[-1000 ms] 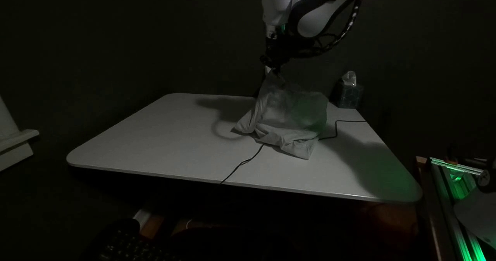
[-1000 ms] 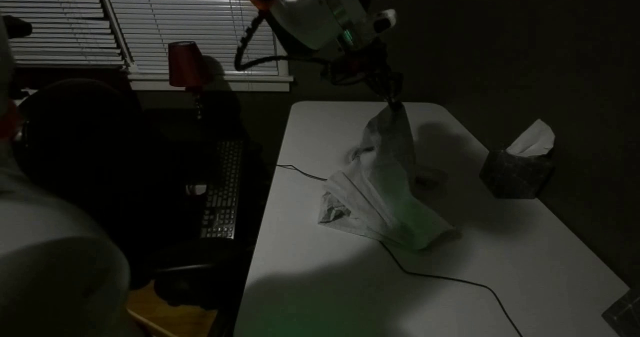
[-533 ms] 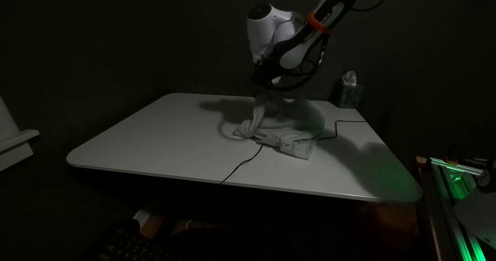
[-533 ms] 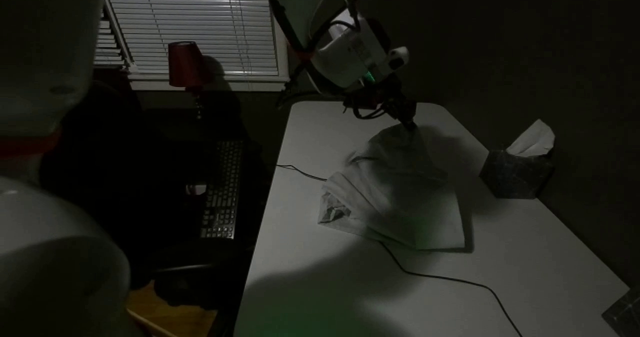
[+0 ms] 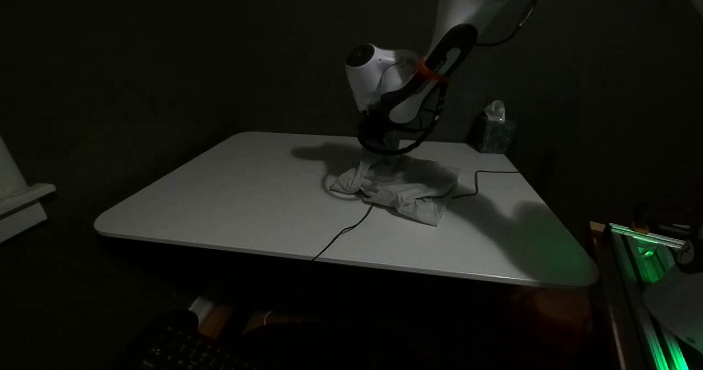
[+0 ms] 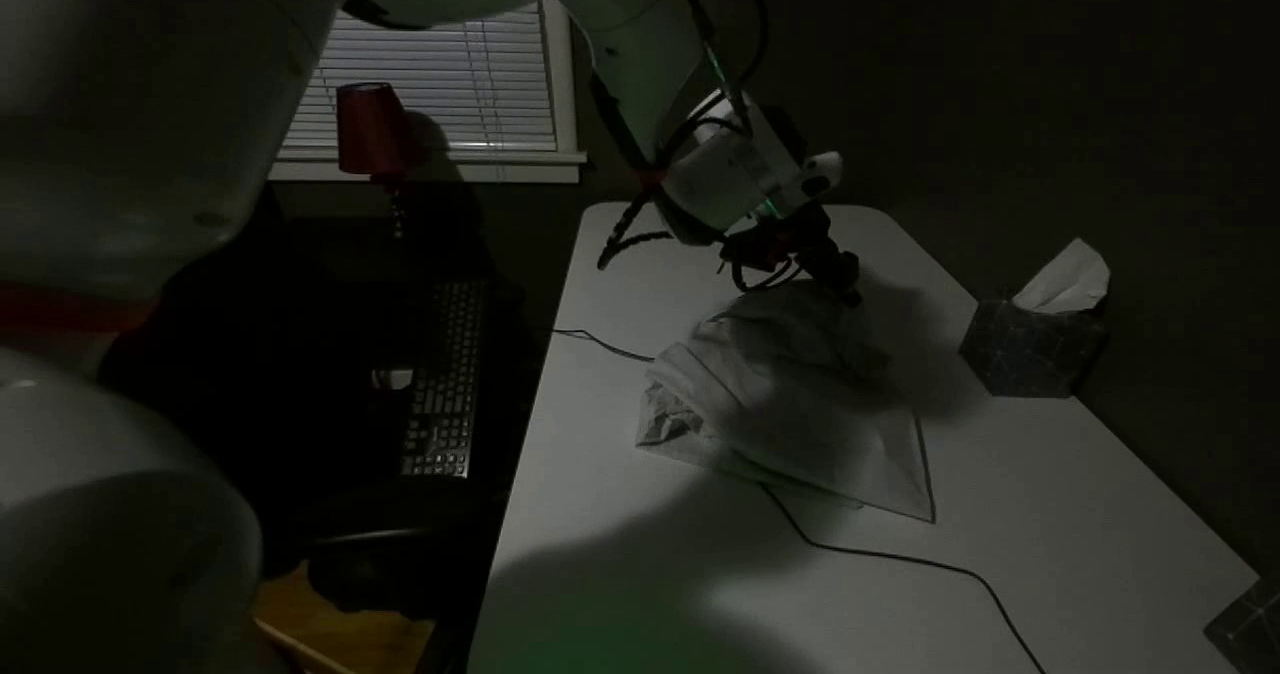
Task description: Fold the white cloth over itself
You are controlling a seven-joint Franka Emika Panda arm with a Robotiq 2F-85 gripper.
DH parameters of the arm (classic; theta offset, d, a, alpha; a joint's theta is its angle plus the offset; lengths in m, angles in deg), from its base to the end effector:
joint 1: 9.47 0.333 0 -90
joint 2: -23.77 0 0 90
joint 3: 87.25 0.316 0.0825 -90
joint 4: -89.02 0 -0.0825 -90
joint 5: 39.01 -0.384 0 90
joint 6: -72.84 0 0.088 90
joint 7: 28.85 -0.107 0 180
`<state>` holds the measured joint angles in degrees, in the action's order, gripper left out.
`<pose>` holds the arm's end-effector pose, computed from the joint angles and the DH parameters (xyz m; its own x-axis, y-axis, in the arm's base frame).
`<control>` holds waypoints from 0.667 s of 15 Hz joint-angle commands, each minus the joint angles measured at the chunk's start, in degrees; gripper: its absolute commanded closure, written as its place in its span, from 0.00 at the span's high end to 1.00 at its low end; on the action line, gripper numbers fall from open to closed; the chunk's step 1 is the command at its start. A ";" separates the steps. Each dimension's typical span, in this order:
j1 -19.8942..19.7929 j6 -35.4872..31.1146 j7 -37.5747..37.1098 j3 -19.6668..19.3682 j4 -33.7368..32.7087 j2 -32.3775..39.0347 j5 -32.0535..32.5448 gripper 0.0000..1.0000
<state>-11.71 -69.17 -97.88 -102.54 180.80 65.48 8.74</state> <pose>0.6871 -0.1847 0.2298 0.6581 -0.4956 0.5668 -0.7375 -0.5758 0.3529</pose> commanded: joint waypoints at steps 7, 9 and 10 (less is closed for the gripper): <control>2.41 5.30 -2.12 -1.69 -4.59 0.33 -1.95 0.73; 2.54 7.94 3.10 0.27 -1.79 -4.36 -3.38 0.89; 2.56 9.44 6.51 1.56 -0.34 -6.80 -4.55 0.95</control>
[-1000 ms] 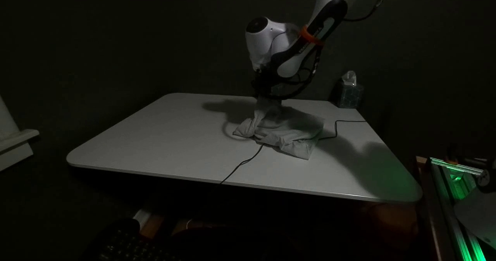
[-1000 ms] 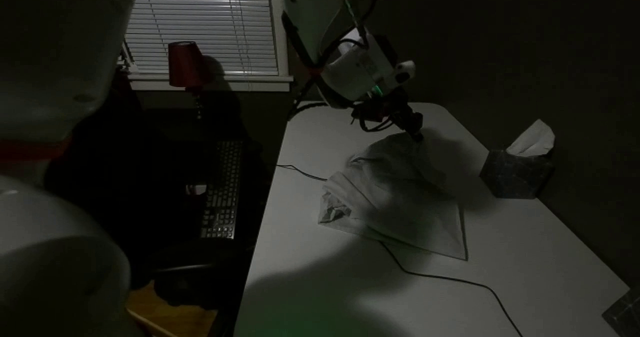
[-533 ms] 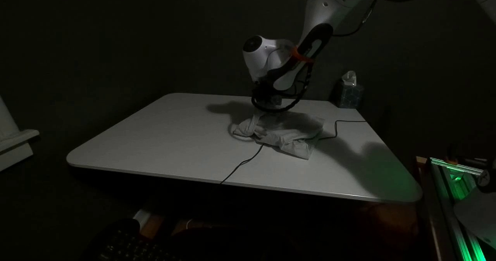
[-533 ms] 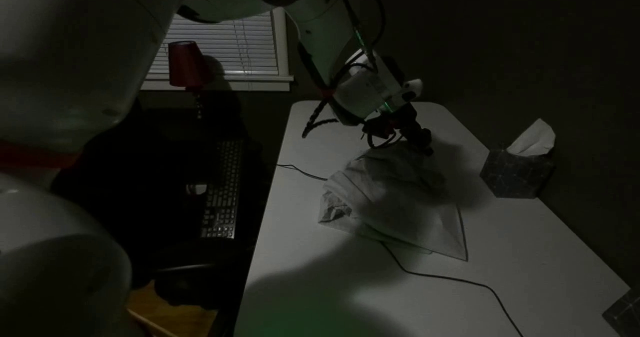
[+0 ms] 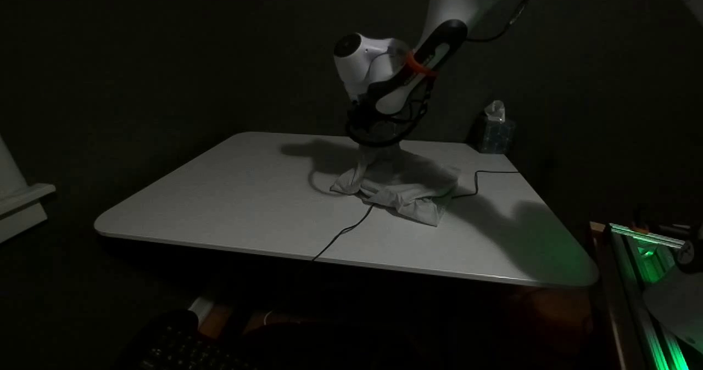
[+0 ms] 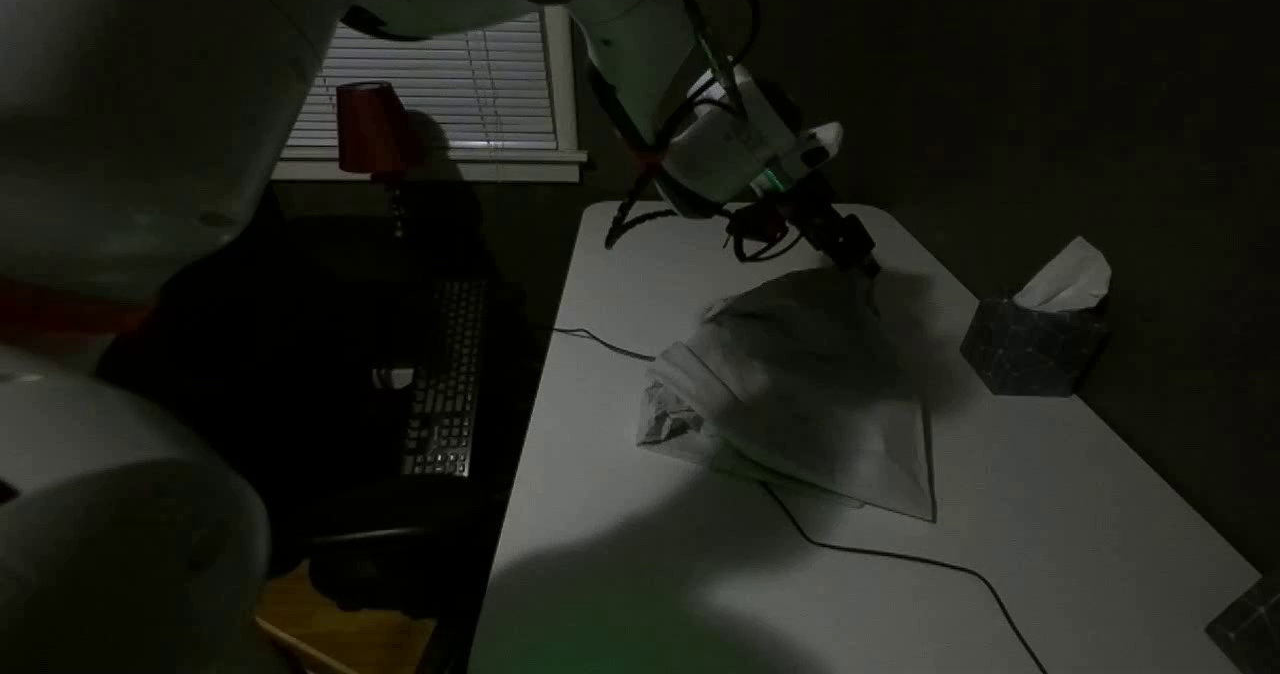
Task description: Fold the white cloth over itself
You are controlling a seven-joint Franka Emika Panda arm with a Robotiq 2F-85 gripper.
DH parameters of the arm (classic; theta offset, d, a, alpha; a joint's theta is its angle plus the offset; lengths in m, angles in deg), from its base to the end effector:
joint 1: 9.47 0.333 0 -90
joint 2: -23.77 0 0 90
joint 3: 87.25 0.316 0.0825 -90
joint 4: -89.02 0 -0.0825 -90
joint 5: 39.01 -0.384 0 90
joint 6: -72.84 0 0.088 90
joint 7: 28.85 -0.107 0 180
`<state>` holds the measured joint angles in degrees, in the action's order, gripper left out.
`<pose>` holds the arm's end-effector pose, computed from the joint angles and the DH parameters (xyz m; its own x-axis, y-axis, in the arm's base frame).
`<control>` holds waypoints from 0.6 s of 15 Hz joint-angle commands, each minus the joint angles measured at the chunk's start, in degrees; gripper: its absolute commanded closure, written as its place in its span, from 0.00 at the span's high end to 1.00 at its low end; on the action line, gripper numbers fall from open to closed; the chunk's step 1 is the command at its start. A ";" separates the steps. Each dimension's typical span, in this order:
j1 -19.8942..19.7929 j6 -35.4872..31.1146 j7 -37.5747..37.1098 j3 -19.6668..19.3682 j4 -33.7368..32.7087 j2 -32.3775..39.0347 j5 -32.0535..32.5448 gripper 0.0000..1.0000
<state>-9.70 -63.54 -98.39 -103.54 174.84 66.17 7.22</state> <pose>0.7110 -0.1775 0.2645 0.6127 -0.4992 0.6127 -0.7769 -0.5227 0.3509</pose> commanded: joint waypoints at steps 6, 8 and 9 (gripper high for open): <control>-0.10 12.52 25.39 8.76 13.18 -18.68 -16.20 1.00; -0.11 16.66 29.69 9.06 15.13 -20.88 -21.03 1.00; -0.28 18.76 31.77 9.13 16.08 -21.93 -23.23 1.00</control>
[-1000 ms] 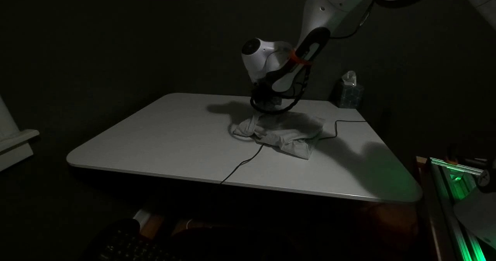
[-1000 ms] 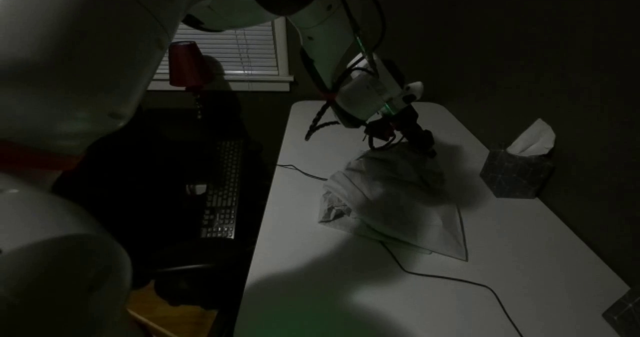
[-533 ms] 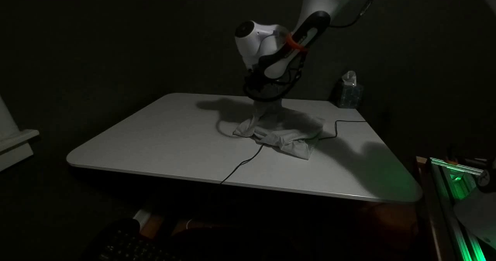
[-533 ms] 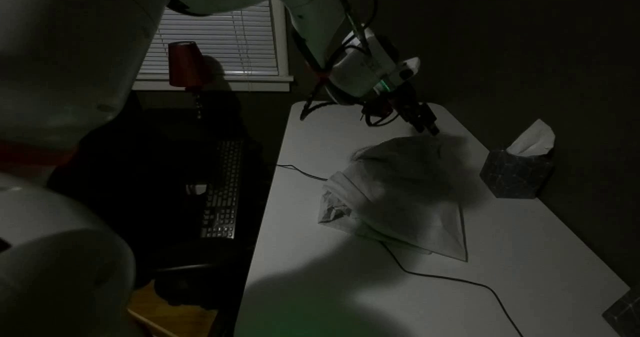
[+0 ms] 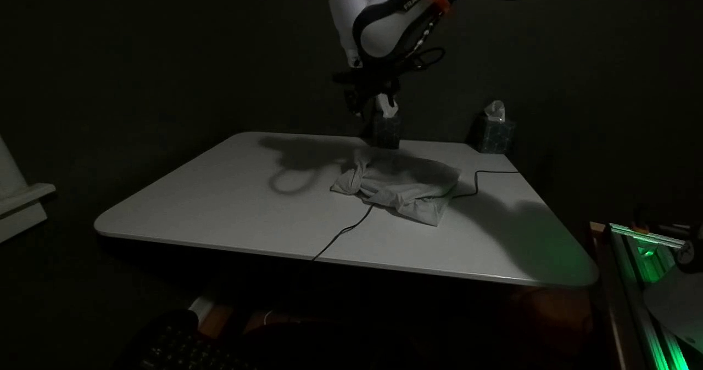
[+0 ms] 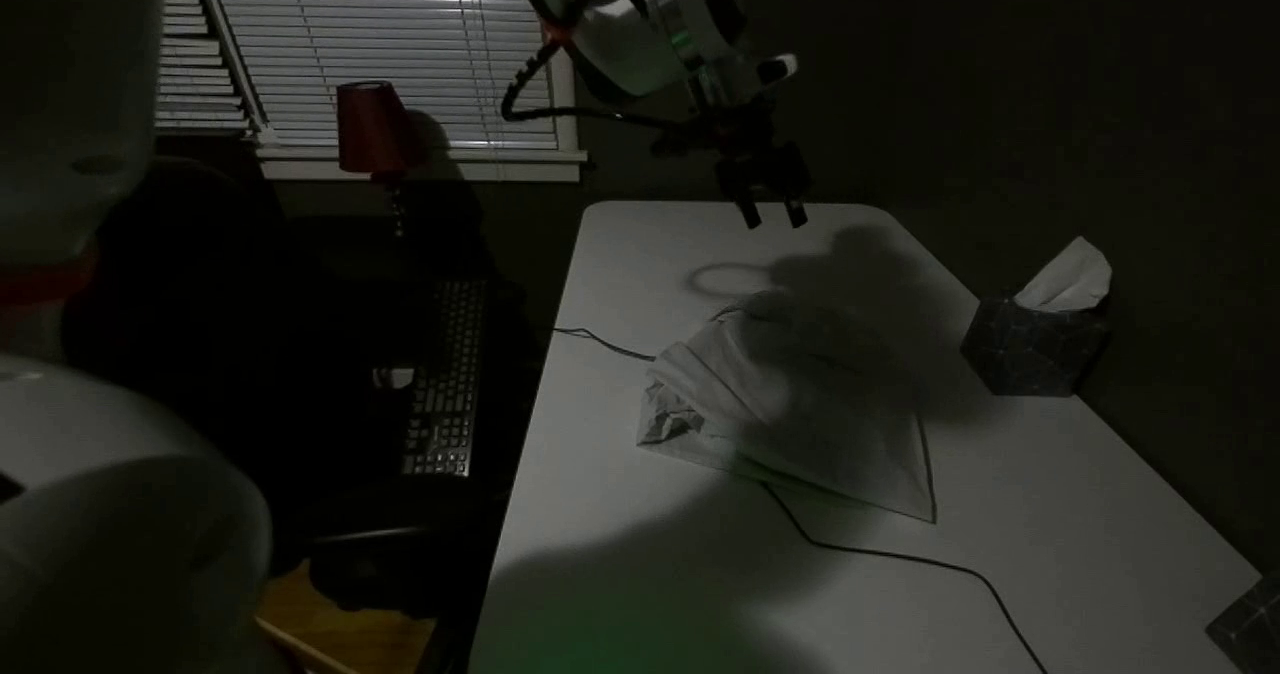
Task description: Fold the white cloth over itself
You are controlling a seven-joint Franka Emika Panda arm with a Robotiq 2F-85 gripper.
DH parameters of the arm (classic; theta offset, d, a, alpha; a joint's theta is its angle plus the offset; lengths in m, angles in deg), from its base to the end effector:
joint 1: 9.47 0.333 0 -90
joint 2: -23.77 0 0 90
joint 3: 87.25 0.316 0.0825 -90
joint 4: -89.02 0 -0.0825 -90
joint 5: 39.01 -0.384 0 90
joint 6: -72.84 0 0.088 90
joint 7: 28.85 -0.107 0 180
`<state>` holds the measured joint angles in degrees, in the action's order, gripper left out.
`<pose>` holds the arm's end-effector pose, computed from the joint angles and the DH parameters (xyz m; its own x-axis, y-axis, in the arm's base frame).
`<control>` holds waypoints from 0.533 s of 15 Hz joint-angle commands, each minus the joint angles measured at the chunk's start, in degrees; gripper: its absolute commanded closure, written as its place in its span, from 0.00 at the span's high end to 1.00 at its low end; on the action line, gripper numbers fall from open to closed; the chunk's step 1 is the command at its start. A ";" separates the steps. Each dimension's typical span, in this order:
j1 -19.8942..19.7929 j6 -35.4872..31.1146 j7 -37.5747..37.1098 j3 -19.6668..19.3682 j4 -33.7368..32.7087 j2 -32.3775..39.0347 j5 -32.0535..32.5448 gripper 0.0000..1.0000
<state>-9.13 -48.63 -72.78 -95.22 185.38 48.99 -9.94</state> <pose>0.6630 -0.1009 0.3544 0.8158 -0.5096 0.2733 -0.5783 -0.7201 0.3835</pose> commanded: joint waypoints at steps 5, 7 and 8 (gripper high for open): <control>-0.29 7.31 9.24 -0.28 4.98 -4.74 -9.37 1.00; -0.52 7.31 9.94 -0.24 6.00 -5.56 -9.98 1.00; -0.54 7.31 10.04 -0.22 6.16 -5.67 -10.04 1.00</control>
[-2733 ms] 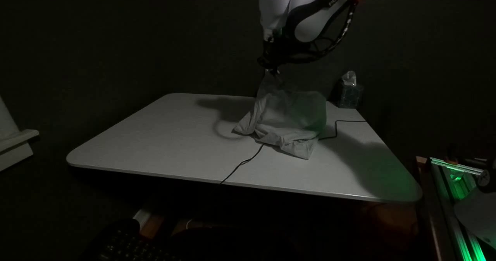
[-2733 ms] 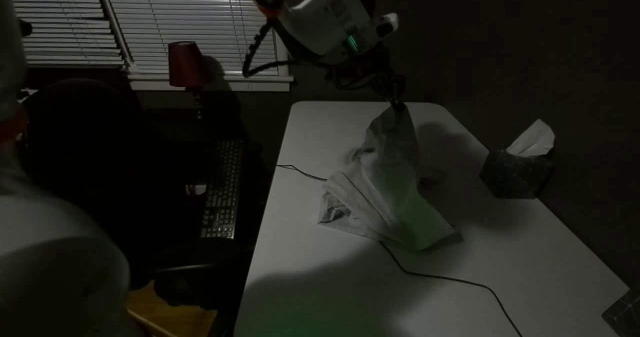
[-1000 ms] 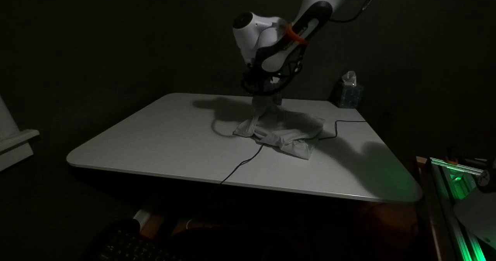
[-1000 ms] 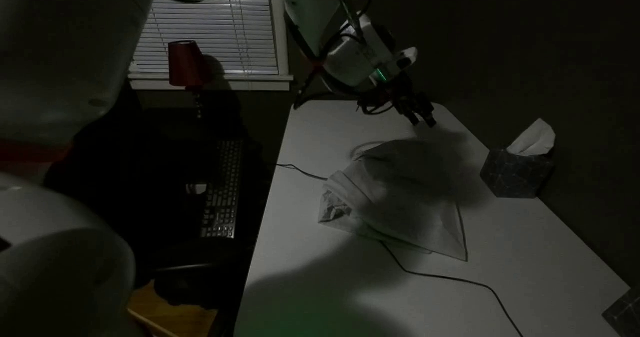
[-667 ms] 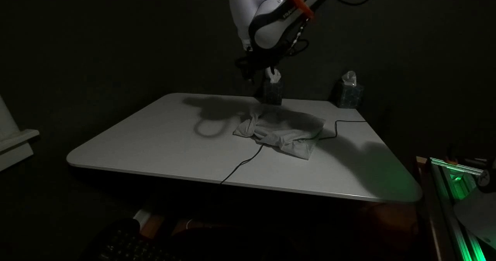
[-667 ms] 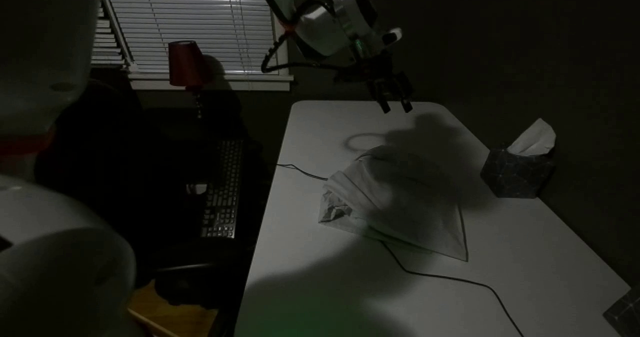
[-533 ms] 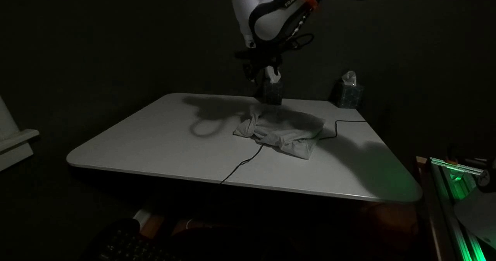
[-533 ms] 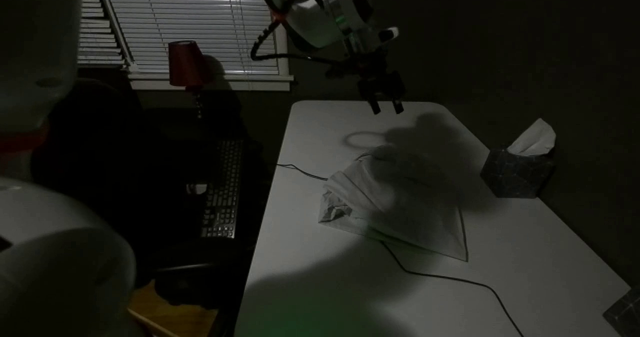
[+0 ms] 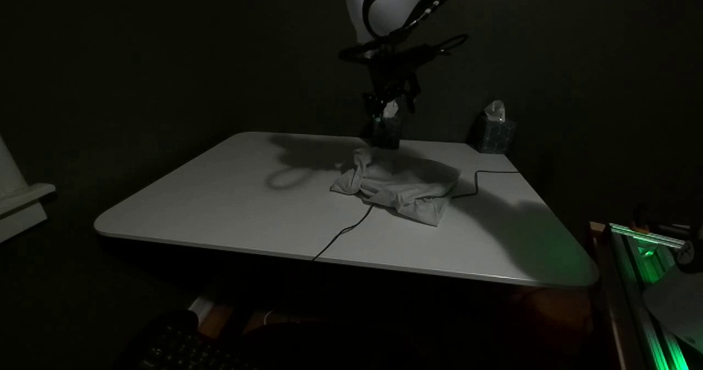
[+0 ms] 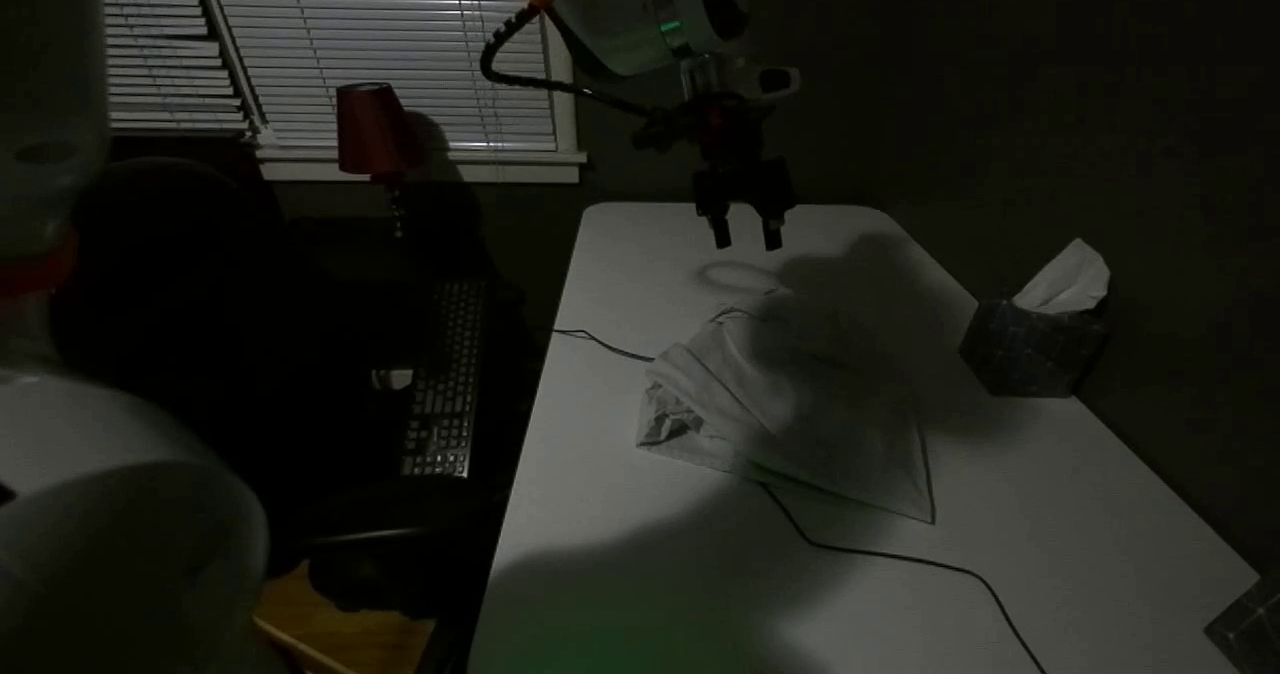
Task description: Fold the white cloth over itself
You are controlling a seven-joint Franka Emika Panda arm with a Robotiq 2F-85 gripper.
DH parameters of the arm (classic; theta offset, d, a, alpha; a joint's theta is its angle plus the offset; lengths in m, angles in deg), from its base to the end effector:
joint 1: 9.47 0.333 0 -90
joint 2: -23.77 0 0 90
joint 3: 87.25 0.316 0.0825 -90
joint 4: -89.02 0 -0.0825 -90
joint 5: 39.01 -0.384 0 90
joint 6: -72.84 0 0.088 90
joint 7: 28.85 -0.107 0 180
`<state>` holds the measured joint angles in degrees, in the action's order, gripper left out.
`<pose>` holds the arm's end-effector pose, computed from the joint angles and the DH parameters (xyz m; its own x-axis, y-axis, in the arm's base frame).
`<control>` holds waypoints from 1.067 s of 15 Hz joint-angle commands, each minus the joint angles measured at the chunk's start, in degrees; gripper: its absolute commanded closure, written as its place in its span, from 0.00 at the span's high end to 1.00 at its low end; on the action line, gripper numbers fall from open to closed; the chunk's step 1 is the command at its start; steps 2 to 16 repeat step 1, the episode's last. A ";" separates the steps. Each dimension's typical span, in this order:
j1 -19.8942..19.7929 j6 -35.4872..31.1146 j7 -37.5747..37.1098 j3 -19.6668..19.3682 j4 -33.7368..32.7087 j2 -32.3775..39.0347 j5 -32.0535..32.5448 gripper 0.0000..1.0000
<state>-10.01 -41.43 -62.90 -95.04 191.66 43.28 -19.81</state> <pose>0.6180 -0.1050 0.3564 0.8430 -0.5358 0.0477 -0.5156 -0.7795 0.3556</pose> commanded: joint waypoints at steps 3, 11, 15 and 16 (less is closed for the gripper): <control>0.36 0.11 0.20 -0.38 -0.07 0.02 -0.20 1.00; 0.36 0.11 0.20 -0.38 -0.07 0.02 -0.20 1.00; 0.36 0.11 0.20 -0.38 -0.07 0.02 -0.20 1.00; 0.36 0.11 0.20 -0.38 -0.07 0.02 -0.20 1.00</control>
